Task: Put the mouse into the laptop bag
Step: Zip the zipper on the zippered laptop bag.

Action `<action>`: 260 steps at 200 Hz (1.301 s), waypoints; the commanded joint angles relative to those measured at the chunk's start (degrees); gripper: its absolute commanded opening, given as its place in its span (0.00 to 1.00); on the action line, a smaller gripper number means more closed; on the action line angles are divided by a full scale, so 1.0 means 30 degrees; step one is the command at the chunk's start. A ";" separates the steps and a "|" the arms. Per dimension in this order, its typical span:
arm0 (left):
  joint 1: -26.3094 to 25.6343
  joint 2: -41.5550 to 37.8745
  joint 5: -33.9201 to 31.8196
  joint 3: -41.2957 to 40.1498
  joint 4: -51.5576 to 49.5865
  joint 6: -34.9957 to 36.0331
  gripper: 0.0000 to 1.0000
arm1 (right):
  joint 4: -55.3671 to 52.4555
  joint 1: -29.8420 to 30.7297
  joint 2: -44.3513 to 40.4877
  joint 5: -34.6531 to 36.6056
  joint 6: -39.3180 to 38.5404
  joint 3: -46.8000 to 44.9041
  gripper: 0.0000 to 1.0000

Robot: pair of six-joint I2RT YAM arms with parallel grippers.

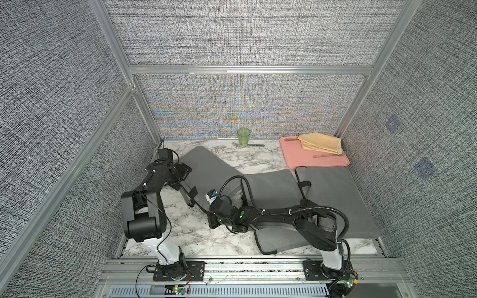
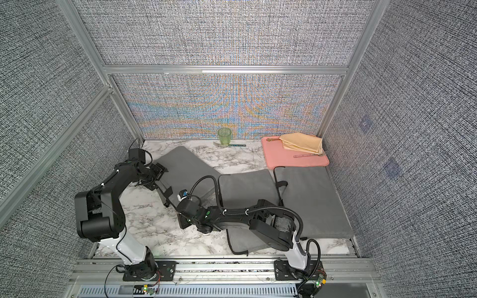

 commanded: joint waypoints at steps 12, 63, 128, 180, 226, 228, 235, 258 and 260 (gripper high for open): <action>-0.0056 -0.3183 0.1211 -0.4112 -0.0091 -0.0685 0.99 | 0.0195 -0.0150 0.0554 -0.0240 -0.0703 0.1301 0.00; -0.0128 -0.8908 0.2988 -1.1441 0.2244 -0.2561 1.00 | 0.0893 -0.0429 0.0694 -0.0642 -0.0483 0.1315 0.00; -0.1763 -0.8981 0.4867 -1.2742 0.6892 -0.4224 0.61 | 0.1738 0.0414 -0.0335 -0.0541 -0.0061 -0.0117 0.00; -0.1786 -0.8249 0.2510 -1.0196 0.4233 -0.2645 0.00 | 0.1673 0.0757 -0.1126 0.0259 0.0123 -0.1981 0.00; -0.1781 -0.5637 0.4602 -0.8761 0.4983 -0.2196 0.00 | 0.1245 -0.0036 -0.1957 0.2493 0.0512 -0.4089 0.00; -0.1777 -0.5610 0.4620 -0.8742 0.4991 -0.2190 0.00 | 0.1242 -0.0097 -0.1970 0.2552 0.0529 -0.4171 0.00; -0.1785 -0.5659 0.4612 -0.8687 0.4939 -0.2132 0.00 | 0.1317 -0.0390 -0.1939 0.2811 0.0578 -0.4392 0.00; -0.1775 -0.6255 0.4656 -0.8529 0.4357 -0.1790 0.00 | 0.1600 -0.1507 -0.1630 0.3274 0.0454 -0.4736 0.00; -0.1776 -0.6328 0.4619 -0.8501 0.4270 -0.1752 0.00 | 0.1587 -0.1629 -0.1580 0.3297 0.0426 -0.4736 0.00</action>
